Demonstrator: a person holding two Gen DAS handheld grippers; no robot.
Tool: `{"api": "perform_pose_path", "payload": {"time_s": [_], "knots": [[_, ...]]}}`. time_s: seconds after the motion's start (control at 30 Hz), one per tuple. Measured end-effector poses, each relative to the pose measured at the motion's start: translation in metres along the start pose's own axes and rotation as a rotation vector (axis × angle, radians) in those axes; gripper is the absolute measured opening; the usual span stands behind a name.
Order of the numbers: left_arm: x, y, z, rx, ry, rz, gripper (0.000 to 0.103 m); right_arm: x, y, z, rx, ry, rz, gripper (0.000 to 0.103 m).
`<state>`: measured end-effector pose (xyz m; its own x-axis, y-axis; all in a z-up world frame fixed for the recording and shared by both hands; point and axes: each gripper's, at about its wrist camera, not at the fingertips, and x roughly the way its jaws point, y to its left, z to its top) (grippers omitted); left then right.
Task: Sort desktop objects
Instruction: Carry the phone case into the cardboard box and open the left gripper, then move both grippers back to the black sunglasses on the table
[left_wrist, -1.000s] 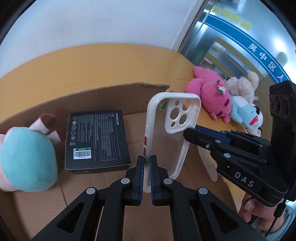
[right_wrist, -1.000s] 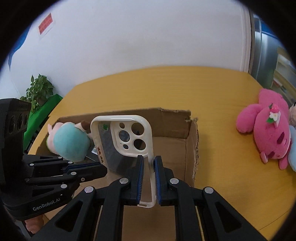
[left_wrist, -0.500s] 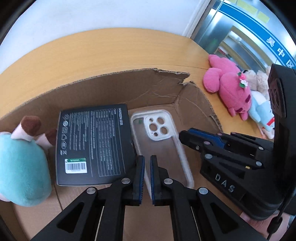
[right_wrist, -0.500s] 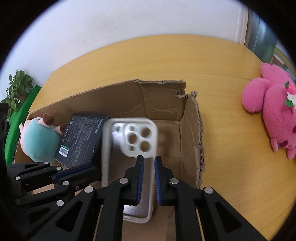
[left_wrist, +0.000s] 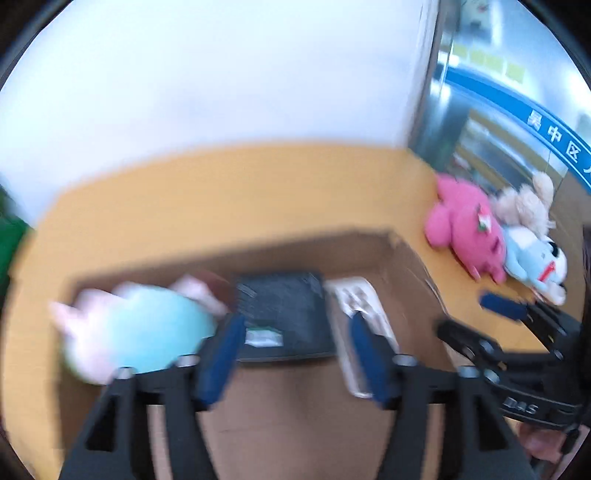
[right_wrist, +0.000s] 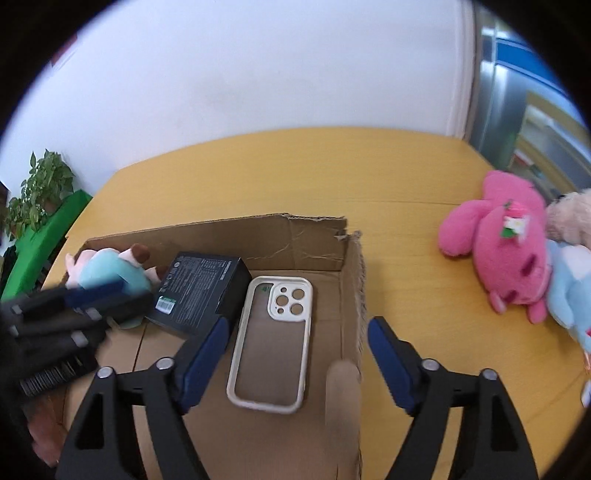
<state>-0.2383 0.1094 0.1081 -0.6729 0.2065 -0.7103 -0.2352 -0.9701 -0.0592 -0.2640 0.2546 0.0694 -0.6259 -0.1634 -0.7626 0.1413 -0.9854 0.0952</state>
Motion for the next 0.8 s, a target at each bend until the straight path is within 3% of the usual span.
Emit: {"api": "perform_pose_path", "payload": {"time_s": [0.07, 0.13, 0.27, 0.53, 0.8], "knots": [[-0.043, 0.009, -0.013, 0.014, -0.126, 0.026, 0.087, -0.018, -0.001, -0.01, -0.014, -0.028, 0.034, 0.08], [-0.074, 0.017, -0.027, 0.008, -0.201, 0.047, 0.097, -0.034, 0.008, -0.023, -0.055, -0.056, 0.044, 0.08], [-0.123, 0.03, -0.058, -0.011, -0.307, 0.156, 0.102, -0.052, 0.031, -0.048, -0.129, -0.076, 0.086, 0.081], [-0.161, 0.045, -0.101, -0.035, -0.3, 0.174, 0.102, -0.054, 0.062, -0.06, -0.206, -0.068, 0.092, 0.081], [-0.167, 0.039, -0.118, -0.005, -0.292, 0.217, 0.102, -0.069, 0.08, -0.068, -0.239, -0.107, 0.075, 0.081]]}}
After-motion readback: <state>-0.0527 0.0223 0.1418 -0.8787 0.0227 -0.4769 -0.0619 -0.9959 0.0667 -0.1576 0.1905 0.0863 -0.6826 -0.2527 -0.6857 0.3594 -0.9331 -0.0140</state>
